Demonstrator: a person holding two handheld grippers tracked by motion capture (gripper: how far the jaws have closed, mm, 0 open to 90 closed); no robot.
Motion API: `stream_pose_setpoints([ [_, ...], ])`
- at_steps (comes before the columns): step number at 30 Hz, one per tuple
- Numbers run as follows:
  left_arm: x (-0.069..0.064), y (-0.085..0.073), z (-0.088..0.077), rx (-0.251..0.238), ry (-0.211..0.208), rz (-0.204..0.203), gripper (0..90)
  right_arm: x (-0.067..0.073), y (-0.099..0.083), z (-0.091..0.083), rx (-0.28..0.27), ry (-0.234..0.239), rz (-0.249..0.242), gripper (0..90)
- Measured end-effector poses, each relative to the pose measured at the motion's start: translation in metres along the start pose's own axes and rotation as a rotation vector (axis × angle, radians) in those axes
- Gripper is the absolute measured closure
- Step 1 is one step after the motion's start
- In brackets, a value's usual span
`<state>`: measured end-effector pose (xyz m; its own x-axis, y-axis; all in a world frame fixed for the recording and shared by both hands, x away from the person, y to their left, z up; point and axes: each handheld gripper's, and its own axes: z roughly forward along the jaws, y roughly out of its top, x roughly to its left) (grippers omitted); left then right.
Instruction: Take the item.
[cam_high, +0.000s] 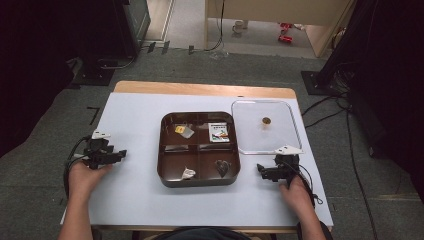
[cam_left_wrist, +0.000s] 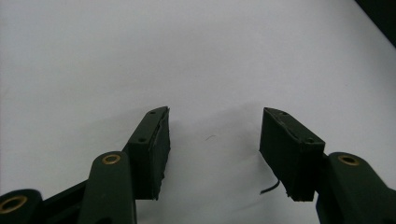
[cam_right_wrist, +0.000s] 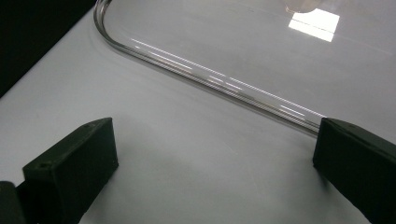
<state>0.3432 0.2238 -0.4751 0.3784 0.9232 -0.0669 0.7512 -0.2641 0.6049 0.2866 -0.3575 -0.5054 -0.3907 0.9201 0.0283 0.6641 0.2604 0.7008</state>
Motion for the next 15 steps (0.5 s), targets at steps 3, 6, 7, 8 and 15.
stream_pose_setpoints([
  [3,-0.001,0.003,-0.001,0.008,-0.028,-0.005,46.1,0.0,0.0,0.0,0.0,0.0,0.0,0.0],
  [6,-0.002,0.007,-0.003,0.007,-0.046,0.001,46.9,0.0,0.0,0.0,-0.001,0.0,0.0,0.0],
  [7,-0.004,0.008,-0.004,0.001,-0.048,0.006,47.6,0.0,0.0,0.0,-0.001,0.0,-0.001,0.0],
  [8,-0.005,0.01,-0.005,-0.005,-0.051,0.006,48.1,0.0,0.0,0.0,-0.001,0.0,-0.001,0.0],
  [15,-0.015,0.016,-0.01,-0.025,-0.086,0.066,50.4,0.0,0.0,0.0,0.0,0.0,-0.001,0.0],
])
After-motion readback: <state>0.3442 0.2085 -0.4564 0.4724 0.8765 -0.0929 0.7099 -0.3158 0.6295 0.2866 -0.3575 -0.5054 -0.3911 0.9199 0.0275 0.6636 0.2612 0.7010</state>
